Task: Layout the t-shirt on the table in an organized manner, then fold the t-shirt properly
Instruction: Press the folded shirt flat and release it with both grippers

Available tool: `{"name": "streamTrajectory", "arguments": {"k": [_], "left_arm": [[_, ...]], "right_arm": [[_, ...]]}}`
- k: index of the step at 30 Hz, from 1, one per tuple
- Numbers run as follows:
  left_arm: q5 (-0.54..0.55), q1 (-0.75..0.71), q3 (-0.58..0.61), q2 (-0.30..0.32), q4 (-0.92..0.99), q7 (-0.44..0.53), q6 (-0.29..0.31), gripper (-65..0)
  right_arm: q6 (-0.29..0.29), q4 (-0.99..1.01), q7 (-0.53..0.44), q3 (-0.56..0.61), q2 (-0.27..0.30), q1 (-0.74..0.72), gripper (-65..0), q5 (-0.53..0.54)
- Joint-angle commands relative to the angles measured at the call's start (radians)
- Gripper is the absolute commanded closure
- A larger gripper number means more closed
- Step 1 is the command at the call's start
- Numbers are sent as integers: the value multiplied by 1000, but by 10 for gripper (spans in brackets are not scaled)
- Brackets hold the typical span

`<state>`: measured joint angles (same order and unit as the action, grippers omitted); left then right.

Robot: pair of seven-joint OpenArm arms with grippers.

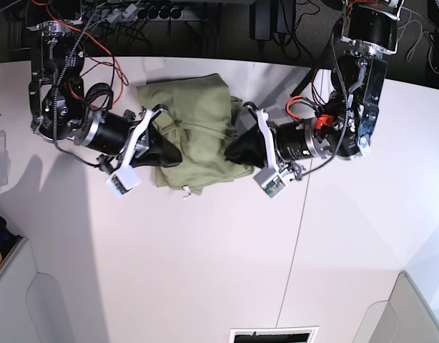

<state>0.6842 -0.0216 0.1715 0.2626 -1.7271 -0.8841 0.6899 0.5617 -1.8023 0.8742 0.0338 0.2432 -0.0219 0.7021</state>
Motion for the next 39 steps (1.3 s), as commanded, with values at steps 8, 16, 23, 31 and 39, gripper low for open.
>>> {"name": "streamTrajectory", "arguments": {"k": [8, 16, 23, 31, 39], "left_arm": [[-53, -84, -2, -69, 19, 97, 8, -80], [-108, -63, -2, -129, 131, 150, 8, -80], [-16, -12, -18, -129, 33, 48, 8, -80], [84, -88, -21, -75, -85, -11, 8, -80], [83, -219, -56, -46, -123, -10, 8, -80]], "right_arm": [[-9, 172, -165, 97, 6, -19, 0, -210], [-8, 256, -175, 97, 5, -24, 0, -148], [-16, 113, -126, 74, 5, -35, 0, -127], [-15, -2, -46, 57, 12, 18, 0, -80], [-5, 23, -89, 57, 11, 143, 0, -164]]}}
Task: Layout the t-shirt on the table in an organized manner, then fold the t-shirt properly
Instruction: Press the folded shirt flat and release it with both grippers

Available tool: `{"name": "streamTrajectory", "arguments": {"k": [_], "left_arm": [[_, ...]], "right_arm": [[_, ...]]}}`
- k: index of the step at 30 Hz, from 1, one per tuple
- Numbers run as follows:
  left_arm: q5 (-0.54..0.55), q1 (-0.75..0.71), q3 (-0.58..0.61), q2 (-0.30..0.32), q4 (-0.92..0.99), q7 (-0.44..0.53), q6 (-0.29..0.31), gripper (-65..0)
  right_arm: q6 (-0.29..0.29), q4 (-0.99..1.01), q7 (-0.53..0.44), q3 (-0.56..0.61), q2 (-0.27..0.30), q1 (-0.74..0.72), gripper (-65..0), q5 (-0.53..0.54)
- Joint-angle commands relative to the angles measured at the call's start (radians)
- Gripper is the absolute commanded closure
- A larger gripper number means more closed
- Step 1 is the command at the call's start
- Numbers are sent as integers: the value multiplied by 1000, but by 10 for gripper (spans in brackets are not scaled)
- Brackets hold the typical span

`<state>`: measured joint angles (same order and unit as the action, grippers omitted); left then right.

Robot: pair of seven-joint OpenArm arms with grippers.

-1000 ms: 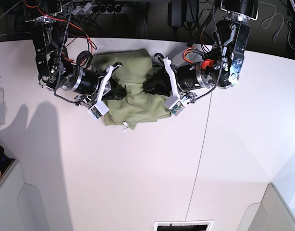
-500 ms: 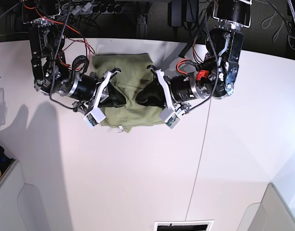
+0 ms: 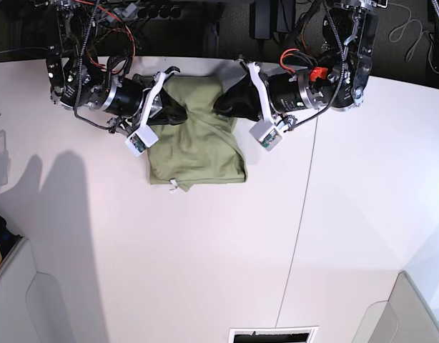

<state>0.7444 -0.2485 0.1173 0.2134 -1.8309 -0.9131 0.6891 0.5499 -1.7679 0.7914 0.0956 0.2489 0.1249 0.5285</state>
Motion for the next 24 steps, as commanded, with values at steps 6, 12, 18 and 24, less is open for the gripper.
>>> {"name": "streamTrajectory", "arguments": {"k": [6, 12, 18, 24], "left_arm": [[23, -9, -62, 3, -23, 26, 9, -80], [23, -14, -142, 3, -74, 4, 9, -80], [50, -117, -254, 3, -147, -16, 9, -80], [68, -288, -361, 17, -274, -42, 9, -80]], "right_arm": [[3, 48, -58, -5, 5, -3, 0, -21], [3, -13, -58, -5, 3, -3, 0, 56], [2, -180, 24, -14, 3, 3, 0, 58], [-3, -288, 40, -35, 35, 107, 0, 93]]}}
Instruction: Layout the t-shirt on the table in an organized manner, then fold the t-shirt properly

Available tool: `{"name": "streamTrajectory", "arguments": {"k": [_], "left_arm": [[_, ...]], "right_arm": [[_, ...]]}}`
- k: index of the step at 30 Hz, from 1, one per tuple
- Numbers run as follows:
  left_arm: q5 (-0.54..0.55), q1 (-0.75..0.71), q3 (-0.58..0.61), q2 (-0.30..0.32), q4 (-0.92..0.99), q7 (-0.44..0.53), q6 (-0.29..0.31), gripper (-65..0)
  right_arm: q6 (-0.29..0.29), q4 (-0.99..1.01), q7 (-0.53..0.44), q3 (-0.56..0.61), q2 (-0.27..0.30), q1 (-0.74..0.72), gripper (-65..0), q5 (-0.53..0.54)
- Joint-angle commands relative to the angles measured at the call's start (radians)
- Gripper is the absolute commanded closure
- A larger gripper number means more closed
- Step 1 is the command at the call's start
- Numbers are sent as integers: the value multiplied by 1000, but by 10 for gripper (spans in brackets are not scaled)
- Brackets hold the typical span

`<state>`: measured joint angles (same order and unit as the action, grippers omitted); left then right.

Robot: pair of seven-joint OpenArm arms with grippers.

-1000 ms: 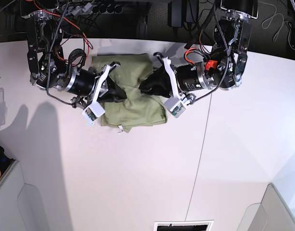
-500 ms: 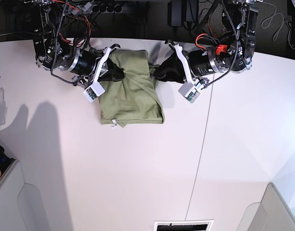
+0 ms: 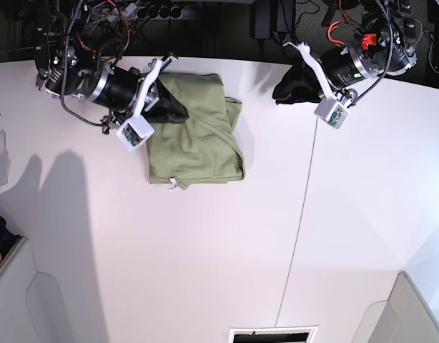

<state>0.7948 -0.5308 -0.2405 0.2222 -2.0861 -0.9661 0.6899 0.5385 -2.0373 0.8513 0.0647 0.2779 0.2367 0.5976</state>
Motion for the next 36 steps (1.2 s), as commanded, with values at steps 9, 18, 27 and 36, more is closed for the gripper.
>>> {"name": "streamTrajectory", "arguments": {"k": [9, 18, 27, 36], "left_arm": [[3, -252, -81, 39, -57, 12, 8, -80], [-82, -344, -80, 39, 145, 15, 8, -80], [-321, -219, -76, 39, 697, 171, -2, -80], [-428, 77, 151, 114, 1176, 171, -155, -79]], "right_arm": [[8, -164, -4, -14, 111, 262, 0, 8], [8, -92, -2, -26, 112, 472, 0, -51], [2, 349, -121, -25, 103, 446, 0, -106], [-125, 808, -54, -22, 101, 227, 0, -154]]}}
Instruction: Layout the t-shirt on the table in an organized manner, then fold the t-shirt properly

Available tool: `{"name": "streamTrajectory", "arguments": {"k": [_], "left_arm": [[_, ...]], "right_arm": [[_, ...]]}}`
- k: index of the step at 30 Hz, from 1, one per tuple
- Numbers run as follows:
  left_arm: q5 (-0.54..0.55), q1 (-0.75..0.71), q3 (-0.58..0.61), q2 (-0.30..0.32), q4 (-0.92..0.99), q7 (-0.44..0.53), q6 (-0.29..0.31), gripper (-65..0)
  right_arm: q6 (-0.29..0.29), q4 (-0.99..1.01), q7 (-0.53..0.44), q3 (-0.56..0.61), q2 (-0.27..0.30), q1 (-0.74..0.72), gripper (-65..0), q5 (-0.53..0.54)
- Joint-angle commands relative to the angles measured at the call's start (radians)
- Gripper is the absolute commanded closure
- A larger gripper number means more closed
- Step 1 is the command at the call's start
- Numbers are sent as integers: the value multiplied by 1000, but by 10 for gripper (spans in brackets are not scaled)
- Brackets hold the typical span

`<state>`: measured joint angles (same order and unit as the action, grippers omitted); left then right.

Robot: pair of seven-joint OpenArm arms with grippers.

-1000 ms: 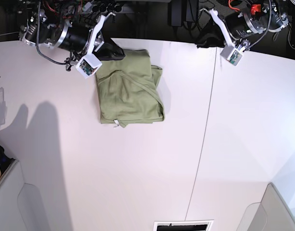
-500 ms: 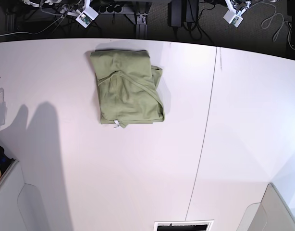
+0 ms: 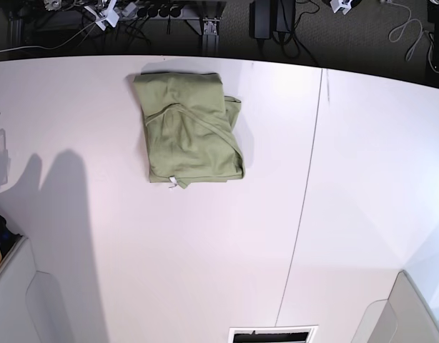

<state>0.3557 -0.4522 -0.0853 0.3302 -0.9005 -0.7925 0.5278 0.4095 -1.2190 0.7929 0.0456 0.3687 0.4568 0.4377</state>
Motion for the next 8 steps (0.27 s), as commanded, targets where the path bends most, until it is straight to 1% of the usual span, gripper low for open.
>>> {"name": "streamTrajectory", "arguments": {"k": [1, 3, 5, 7, 8], "left_arm": [[11, 29, 35, 9, 22, 1, 7, -79], [12, 80, 108, 8, 66, 4, 7, -79], [49, 111, 173, 8, 86, 6, 7, -79], [82, 127, 222, 5, 86, 16, 7, -79], [82, 134, 237, 0, 86, 29, 7, -79]], "right_arm": [[5, 25, 15, -3, 10, -17, 0, 6], [5, 79, 48, -3, 10, -60, 0, 6], [5, 101, 85, -3, 10, -91, 0, 6], [6, 103, 90, -3, 11, -108, 0, 7], [6, 103, 85, -3, 10, -115, 0, 7]]}}
